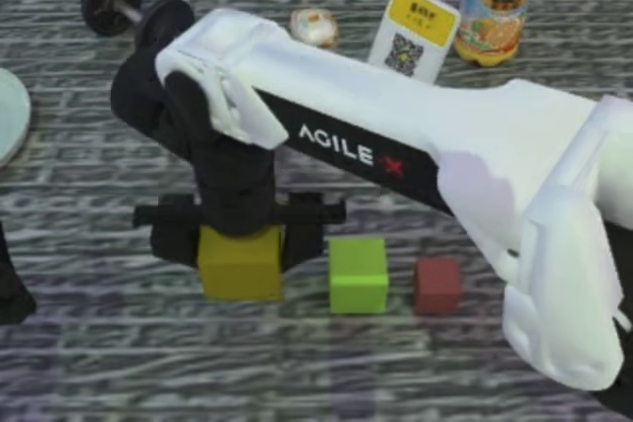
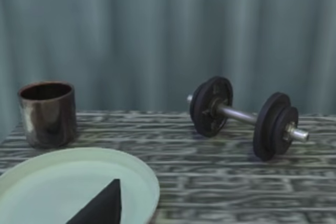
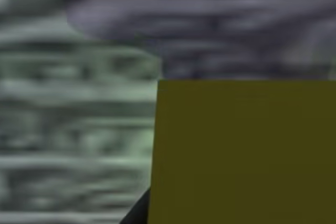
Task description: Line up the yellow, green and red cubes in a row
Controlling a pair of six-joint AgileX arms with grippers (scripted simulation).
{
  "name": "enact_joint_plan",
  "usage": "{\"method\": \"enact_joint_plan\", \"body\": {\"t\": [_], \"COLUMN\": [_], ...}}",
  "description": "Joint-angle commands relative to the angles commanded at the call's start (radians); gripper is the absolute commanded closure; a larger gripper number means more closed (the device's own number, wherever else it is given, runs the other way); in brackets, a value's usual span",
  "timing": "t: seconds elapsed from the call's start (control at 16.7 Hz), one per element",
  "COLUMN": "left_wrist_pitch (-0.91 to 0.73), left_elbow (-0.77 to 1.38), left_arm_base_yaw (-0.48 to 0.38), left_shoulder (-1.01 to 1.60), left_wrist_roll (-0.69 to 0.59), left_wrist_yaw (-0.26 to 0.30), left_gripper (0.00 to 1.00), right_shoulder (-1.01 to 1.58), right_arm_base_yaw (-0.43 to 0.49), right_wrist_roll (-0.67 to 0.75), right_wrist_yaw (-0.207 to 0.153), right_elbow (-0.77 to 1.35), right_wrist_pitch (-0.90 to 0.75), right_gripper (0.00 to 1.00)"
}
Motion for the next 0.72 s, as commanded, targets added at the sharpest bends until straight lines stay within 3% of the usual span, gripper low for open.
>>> {"method": "enact_joint_plan", "body": {"t": [0.24, 0.48, 0.72], "left_wrist_pitch": [0.000, 0.000, 0.000], "left_elbow": [0.000, 0.000, 0.000], "left_arm_base_yaw": [0.000, 0.000, 0.000], "left_shoulder": [0.000, 0.000, 0.000], "left_wrist_roll": [0.000, 0.000, 0.000], "left_wrist_yaw": [0.000, 0.000, 0.000], "left_gripper": [0.00, 0.00, 0.00], "right_shoulder": [-0.003, -0.003, -0.003], "right_arm_base_yaw": [0.005, 0.005, 0.005], "right_wrist_roll": [-0.001, 0.000, 0.000], "right_wrist_yaw": [0.000, 0.001, 0.001], "right_elbow": [-0.131, -0.138, -0.138], "right_wrist_pitch": [0.127, 0.134, 0.134], "right_gripper": [1.00, 1.00, 0.70]}}
